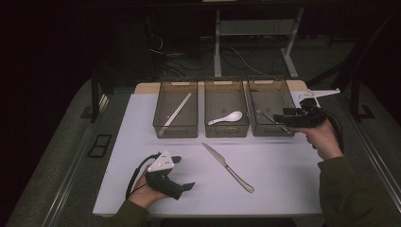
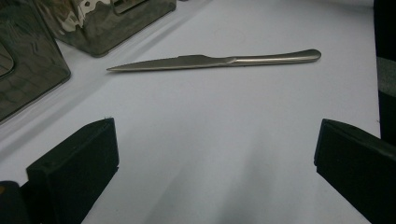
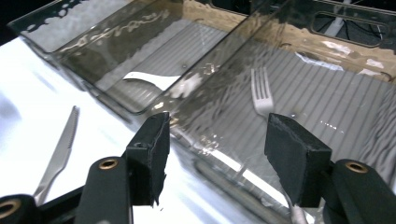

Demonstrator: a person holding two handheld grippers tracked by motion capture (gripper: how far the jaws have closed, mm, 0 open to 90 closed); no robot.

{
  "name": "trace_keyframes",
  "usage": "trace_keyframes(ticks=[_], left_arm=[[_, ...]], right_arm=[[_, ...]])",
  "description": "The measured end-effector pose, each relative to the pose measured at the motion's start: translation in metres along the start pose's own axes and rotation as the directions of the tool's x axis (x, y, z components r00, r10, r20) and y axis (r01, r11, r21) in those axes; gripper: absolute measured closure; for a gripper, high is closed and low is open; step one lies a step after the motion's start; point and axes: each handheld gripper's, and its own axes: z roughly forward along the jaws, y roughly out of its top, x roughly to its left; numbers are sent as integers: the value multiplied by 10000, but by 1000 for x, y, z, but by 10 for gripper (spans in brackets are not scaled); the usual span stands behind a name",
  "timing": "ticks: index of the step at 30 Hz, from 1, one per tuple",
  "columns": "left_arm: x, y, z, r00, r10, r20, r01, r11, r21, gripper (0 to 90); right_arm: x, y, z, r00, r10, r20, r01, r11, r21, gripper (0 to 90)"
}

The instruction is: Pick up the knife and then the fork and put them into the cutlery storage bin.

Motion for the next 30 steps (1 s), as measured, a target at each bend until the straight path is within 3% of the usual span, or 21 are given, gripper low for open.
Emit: trace_keyframes(ticks=[8,14,22,30], left_arm=[[-1,0,1,10000,-56,-14,56,10000,-21,0],[-1,0,0,10000,-11,-30,11,10000,-33,0],[-1,0,0,10000,13,-13,-13,10000,-36,0],[-1,0,0,10000,0,-8,0,10000,-40,0]], right_arm=[[28,-17,-3,9980,-193,-608,198,9998,76,392],[45,-26,2,9947,-380,-952,438,9973,597,380],[67,-32,10,9871,-799,-1388,988,9859,1349,376],[92,-33,26,9779,-1184,-1722,1542,9649,2126,385]])
